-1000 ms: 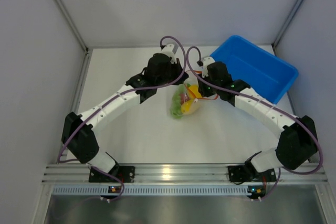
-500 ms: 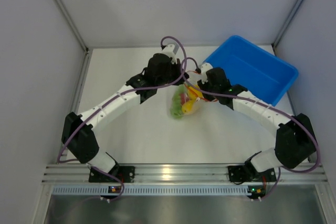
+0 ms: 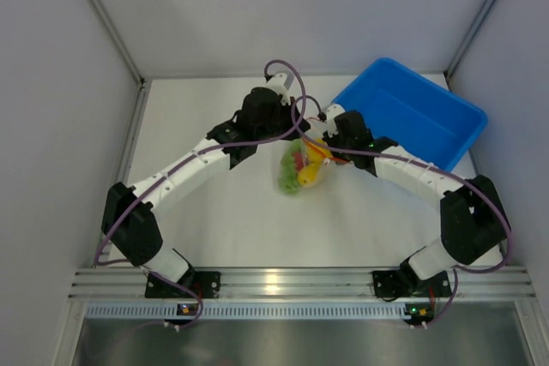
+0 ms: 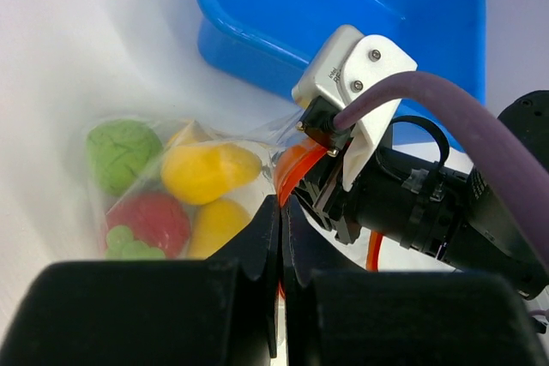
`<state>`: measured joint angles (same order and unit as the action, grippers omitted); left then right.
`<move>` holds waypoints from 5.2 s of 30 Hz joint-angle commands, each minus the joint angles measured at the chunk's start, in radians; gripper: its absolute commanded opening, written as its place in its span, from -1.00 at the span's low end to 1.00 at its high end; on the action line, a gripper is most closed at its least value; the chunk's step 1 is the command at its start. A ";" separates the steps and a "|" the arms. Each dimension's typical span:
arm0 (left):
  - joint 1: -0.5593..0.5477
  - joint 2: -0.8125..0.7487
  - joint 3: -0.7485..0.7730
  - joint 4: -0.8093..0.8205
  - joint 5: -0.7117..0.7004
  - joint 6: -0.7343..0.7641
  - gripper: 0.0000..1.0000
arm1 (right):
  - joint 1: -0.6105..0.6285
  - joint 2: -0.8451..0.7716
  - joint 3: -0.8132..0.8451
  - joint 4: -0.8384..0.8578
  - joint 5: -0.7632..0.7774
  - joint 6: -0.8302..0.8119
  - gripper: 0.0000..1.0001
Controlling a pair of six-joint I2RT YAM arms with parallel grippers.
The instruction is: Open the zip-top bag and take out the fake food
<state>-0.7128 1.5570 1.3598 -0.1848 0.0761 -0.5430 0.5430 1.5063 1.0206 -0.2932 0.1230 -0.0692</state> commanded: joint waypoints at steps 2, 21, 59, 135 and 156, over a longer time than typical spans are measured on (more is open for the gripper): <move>-0.002 0.002 0.047 0.054 0.016 0.008 -1.00 | -0.018 0.009 -0.007 0.049 0.017 -0.014 -0.77; -0.002 0.017 0.048 0.054 0.034 0.008 -1.00 | -0.011 -0.072 0.087 -0.043 -0.092 0.057 -1.00; 0.004 0.034 -0.021 0.073 -0.022 -0.017 -1.00 | -0.159 -0.270 0.495 -0.315 0.268 0.221 -1.00; 0.108 -0.233 -0.315 0.318 -0.051 -0.405 -1.00 | 0.268 0.048 0.181 -0.052 0.251 0.870 -0.17; -0.080 -0.261 -0.416 0.320 -0.391 -0.367 -1.00 | 0.307 0.086 0.058 -0.150 0.305 0.942 -0.02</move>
<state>-0.7753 1.2984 0.9440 0.0689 -0.2394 -0.9268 0.8371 1.5757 1.0950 -0.4210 0.4011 0.8455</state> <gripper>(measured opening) 0.020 0.484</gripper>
